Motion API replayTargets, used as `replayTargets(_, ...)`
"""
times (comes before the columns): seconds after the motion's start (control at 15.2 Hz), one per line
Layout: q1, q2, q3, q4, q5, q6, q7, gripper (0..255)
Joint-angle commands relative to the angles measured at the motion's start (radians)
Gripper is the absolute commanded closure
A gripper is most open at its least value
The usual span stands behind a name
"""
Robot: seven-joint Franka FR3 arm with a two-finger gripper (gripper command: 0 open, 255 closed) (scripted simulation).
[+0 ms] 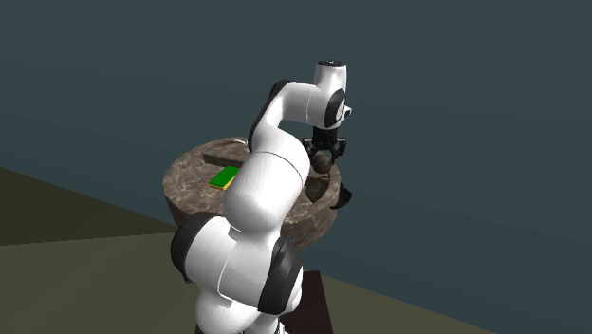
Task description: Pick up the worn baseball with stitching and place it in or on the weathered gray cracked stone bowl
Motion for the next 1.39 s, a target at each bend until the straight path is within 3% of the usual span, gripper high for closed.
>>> replayTargets(0.0,-0.004,0.021,-0.043,0.028,-0.009,-0.002,-0.049,255)
replayTargets(1.06,-0.027,-0.041,-0.069,-0.218,-0.04,0.183,-0.054,255)
replayTargets(1.32,-0.028,-0.041,-0.068,-0.218,-0.039,0.183,-0.054,255)
